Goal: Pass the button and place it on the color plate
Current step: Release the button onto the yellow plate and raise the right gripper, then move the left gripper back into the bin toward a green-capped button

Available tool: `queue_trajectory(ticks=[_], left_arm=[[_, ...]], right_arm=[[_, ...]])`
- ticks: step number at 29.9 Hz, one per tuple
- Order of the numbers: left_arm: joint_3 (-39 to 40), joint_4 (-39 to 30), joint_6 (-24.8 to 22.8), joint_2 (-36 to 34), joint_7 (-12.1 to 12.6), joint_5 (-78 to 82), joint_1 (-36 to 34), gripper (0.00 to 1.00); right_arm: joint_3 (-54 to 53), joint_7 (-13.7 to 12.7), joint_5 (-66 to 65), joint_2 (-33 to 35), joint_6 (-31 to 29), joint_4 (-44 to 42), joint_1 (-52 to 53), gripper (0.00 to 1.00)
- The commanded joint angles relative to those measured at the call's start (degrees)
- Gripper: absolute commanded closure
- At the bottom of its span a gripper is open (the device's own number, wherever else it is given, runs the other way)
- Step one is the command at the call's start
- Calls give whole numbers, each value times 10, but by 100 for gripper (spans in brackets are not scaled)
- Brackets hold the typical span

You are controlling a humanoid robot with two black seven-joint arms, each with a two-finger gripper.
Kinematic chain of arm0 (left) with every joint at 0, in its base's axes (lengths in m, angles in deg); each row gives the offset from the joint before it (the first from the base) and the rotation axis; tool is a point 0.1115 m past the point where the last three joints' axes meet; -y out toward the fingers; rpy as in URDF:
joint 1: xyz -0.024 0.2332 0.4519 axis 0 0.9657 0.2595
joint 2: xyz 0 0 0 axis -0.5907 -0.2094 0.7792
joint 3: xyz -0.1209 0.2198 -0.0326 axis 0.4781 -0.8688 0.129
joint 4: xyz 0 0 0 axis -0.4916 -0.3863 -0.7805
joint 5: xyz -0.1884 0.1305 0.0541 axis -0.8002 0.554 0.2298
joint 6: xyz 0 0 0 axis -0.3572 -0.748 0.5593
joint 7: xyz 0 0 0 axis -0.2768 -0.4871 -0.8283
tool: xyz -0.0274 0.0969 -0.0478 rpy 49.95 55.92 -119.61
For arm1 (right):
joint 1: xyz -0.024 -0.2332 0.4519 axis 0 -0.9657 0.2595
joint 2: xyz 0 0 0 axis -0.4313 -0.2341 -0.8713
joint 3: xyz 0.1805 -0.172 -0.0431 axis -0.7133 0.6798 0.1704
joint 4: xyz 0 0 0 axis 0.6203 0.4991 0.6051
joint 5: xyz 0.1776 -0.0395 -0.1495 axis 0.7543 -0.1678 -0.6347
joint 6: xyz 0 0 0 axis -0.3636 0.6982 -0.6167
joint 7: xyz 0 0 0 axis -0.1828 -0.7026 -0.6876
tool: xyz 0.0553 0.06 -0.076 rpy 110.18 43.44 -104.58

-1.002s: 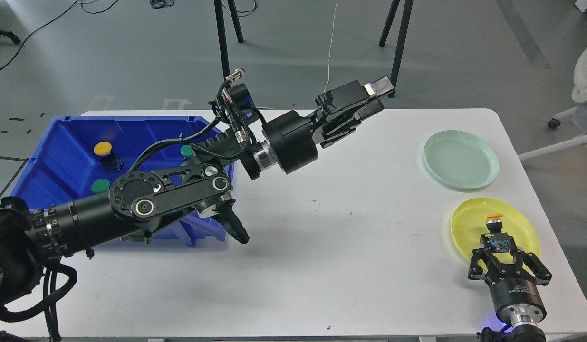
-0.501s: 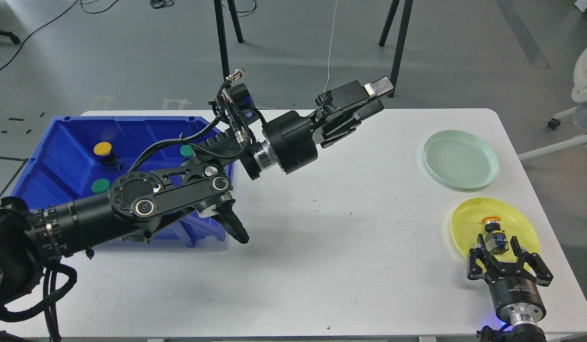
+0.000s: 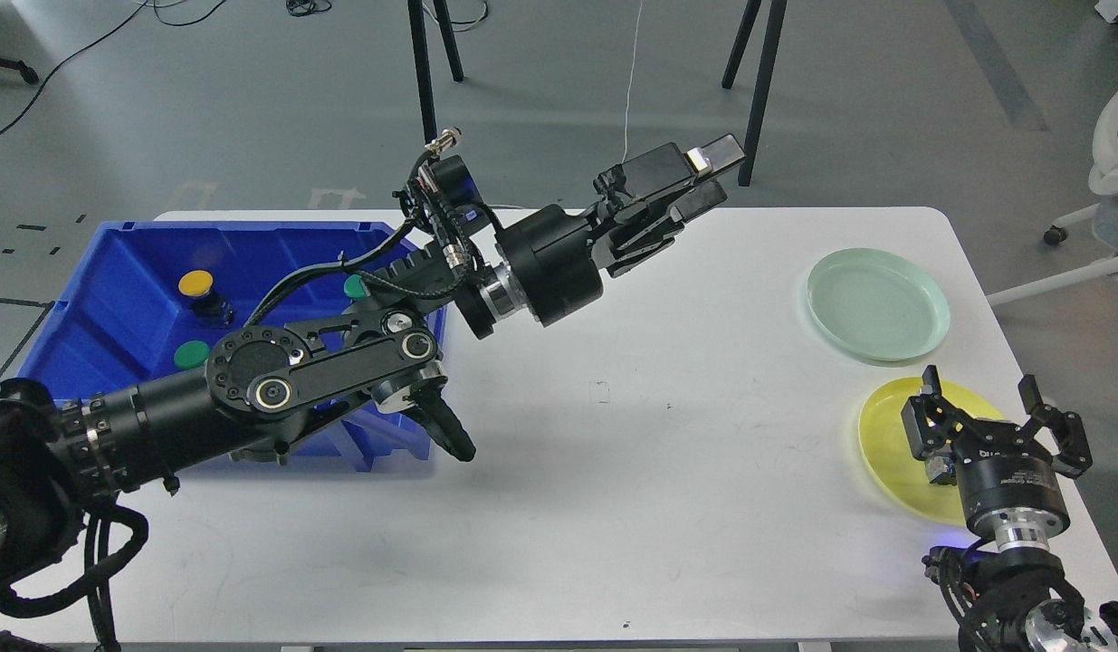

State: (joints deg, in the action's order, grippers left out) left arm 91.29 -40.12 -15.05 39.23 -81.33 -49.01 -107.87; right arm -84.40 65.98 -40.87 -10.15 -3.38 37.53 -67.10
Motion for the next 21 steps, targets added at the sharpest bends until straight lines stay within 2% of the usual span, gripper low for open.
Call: queue_trajectory(ticks=[1,5,10,13,17,21], left_arm=[[83,12,10,-10,0,-9,30,29],[170,13,10,-56,0,-56,74,28],[197,9,8,-112,0,-72,108,27],[196,8,8,-147,0,-72,122,26],[178,-2,8,-223,0,-68,136,24],[163,-94,7,-337,0,-16,148,21]], right_arm=[[11,0,-13,53,0,5,82,2],[36,0,-96,101,51,3,204,2],[97,0,-269,96,75,-26,338,1],[121,0,-376,79,76,-43,375,1],[142,0,-443,50,79,-58,397,1],[143,0,-444,48,79,-59,383,1]])
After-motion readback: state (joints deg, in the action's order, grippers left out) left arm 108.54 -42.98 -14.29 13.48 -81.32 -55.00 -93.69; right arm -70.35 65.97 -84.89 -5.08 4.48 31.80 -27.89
